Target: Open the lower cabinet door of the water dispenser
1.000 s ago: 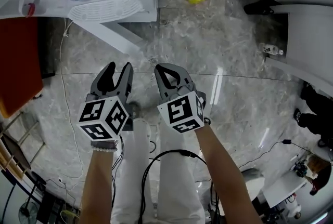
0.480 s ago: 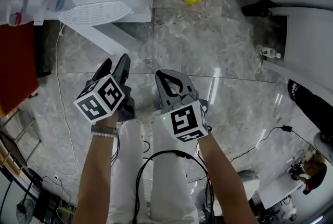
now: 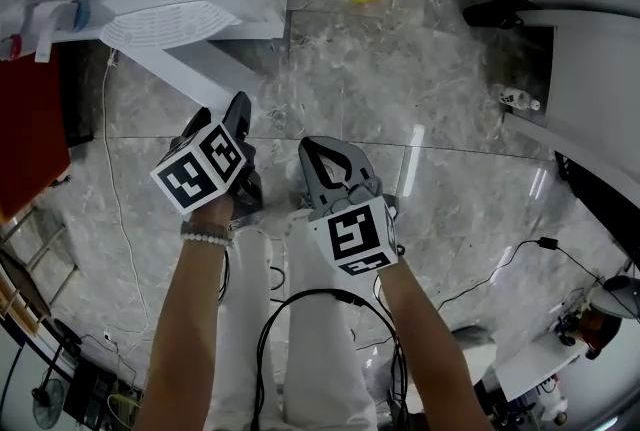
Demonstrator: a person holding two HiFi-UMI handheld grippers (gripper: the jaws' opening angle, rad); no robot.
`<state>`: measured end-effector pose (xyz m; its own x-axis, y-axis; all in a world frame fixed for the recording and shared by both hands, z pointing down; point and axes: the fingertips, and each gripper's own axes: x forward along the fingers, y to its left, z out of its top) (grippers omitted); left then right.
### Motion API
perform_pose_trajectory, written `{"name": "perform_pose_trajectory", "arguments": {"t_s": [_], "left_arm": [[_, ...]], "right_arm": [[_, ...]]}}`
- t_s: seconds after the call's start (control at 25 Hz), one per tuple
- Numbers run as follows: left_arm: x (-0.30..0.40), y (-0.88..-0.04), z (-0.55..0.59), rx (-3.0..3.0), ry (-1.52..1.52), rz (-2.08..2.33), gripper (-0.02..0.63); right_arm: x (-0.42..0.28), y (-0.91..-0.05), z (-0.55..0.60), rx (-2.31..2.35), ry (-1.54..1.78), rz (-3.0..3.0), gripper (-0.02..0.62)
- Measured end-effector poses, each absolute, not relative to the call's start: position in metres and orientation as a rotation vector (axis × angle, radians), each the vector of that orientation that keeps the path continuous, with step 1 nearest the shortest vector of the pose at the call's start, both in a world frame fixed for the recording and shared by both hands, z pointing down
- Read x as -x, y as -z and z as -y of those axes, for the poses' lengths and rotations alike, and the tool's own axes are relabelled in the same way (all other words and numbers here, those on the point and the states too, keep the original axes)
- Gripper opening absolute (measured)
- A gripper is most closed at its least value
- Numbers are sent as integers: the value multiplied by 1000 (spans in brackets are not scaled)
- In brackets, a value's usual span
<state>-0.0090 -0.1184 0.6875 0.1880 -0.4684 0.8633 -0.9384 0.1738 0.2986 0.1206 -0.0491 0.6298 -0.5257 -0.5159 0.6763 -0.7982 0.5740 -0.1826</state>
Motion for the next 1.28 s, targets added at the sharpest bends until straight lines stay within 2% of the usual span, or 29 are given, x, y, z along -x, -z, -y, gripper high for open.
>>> {"name": "perform_pose_trajectory", "arguments": {"t_s": [0.16, 0.44, 1.28], "left_arm": [[10, -700, 114, -1413, -600, 1418, 308], [9, -700, 108, -1422, -590, 1376, 244], [64, -697, 63, -1496, -643, 1331, 229]], "right_arm": [[-120, -630, 48, -1048, -660, 2242, 3], [-119, -629, 46, -1053, -656, 2237, 3], [-66, -628, 29, -955, -613, 2240, 3]]}}
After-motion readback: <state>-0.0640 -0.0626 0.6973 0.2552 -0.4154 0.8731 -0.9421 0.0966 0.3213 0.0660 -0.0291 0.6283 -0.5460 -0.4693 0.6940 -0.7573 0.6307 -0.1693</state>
